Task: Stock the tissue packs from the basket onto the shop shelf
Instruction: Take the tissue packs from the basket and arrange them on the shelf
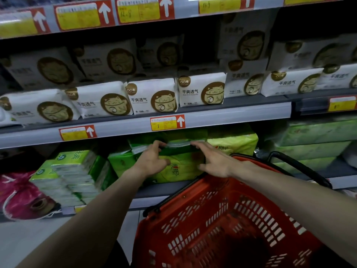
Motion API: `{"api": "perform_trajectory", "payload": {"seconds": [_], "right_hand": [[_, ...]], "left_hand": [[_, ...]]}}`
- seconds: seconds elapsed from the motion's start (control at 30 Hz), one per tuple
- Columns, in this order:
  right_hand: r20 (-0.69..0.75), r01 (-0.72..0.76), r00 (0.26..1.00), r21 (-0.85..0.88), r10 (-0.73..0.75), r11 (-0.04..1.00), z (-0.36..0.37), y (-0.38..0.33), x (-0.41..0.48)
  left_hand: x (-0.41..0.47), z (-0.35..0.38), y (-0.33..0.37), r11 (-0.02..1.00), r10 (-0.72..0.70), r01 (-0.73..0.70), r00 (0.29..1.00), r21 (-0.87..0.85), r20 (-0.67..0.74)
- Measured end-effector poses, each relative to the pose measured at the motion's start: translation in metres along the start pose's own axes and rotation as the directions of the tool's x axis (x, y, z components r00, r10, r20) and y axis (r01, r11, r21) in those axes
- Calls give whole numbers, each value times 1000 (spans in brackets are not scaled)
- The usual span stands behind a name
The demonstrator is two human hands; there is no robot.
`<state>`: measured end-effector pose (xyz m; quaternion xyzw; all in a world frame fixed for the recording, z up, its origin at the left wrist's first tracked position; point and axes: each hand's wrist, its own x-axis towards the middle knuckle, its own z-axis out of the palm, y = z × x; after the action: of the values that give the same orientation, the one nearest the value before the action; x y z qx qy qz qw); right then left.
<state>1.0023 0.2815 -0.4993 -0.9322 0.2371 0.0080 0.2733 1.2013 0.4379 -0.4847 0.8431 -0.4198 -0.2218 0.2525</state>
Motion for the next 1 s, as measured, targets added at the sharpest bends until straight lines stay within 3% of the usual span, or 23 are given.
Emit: {"api": "perform_trajectory", "payload": {"seconds": [0.1, 0.27, 0.43, 0.53, 0.67, 0.83, 1.0], "right_hand": [[-34, -51, 998, 39, 53, 998, -2, -4, 3], [122, -124, 983, -109, 137, 986, 11, 4, 7], [75, -147, 985, -117, 157, 982, 15, 10, 23], [146, -145, 976, -108, 160, 984, 19, 10, 29], [167, -188, 971, 106, 169, 976, 6, 24, 34], [12, -143, 990, -64, 144, 988, -22, 57, 9], [21, -131, 990, -237, 140, 963, -19, 69, -15]], "left_hand": [[0, 1, -2, 999, -15, 14, 1000, -32, -20], [10, 23, -17, 970, -213, 169, 939, 178, 269], [34, 33, -20, 963, -241, 217, 959, 160, 152], [40, 36, -25, 960, -226, 207, 970, 187, 89], [38, 34, -21, 952, -225, 189, 965, 239, 132], [28, 44, 14, 979, -119, 84, 976, 188, 183], [17, 85, 73, 995, 82, -91, 970, 28, 229]]}}
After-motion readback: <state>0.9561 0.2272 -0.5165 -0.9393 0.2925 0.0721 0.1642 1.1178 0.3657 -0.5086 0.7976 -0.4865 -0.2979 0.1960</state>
